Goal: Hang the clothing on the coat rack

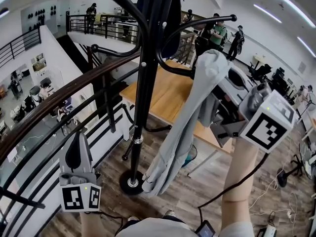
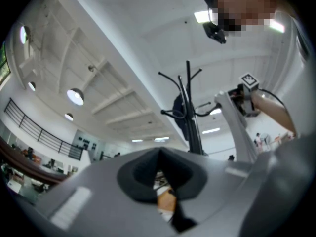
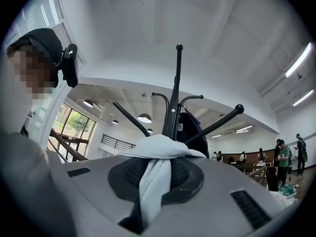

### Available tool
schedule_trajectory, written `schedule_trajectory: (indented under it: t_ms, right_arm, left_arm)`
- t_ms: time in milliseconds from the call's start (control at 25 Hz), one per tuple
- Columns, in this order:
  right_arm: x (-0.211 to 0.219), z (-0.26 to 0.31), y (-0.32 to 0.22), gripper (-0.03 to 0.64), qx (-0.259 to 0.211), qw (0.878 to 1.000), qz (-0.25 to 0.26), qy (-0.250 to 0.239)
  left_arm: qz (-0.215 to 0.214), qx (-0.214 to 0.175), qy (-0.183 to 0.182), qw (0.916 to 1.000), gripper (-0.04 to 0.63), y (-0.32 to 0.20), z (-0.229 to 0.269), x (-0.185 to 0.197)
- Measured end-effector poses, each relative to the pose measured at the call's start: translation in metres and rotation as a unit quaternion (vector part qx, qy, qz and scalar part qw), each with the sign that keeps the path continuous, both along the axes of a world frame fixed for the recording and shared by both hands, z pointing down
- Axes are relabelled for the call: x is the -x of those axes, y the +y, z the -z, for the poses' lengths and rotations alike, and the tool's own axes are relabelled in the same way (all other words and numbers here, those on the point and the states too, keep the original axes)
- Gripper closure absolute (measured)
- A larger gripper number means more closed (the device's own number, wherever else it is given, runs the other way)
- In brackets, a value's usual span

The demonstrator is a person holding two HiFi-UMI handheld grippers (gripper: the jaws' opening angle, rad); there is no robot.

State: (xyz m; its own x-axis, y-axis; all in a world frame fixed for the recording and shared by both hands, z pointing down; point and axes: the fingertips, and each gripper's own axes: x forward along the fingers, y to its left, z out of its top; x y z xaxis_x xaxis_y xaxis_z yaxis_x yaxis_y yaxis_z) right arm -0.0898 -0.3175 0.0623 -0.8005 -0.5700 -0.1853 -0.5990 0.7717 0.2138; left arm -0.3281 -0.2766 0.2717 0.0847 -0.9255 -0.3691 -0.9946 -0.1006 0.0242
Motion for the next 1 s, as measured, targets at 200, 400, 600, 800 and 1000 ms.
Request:
schedule_trajectory:
  t_ms: [200, 400, 600, 800, 1000]
  right_arm:
    - [0.011, -0.004, -0.001, 0.568, -0.001, 1.0, -0.002, 0.012]
    - [0.023, -0.019, -0.013, 0.524, -0.002, 0.998, -0.029, 0.06]
    - [0.03, -0.047, -0.031, 0.513, 0.01, 0.994, -0.05, 0.096]
    - [0.032, -0.053, -0.034, 0.51, 0.024, 0.997, -0.04, 0.067]
    - [0.035, -0.062, -0.037, 0.5, 0.03, 0.997, -0.036, 0.055]
  left_arm:
    - [-0.002, 0.002, -0.001, 1.0, 0.586, -0.001, -0.003, 0.003]
    - [-0.003, 0.004, 0.001, 1.0, 0.586, -0.005, -0.005, 0.0]
    - [0.004, 0.006, 0.001, 1.0, 0.586, -0.005, -0.012, 0.002]
    - [0.01, 0.01, 0.001, 0.9999, 0.586, -0.004, -0.009, 0.009]
    - [0.006, 0.011, 0.002, 0.9999, 0.586, -0.009, -0.011, 0.008]
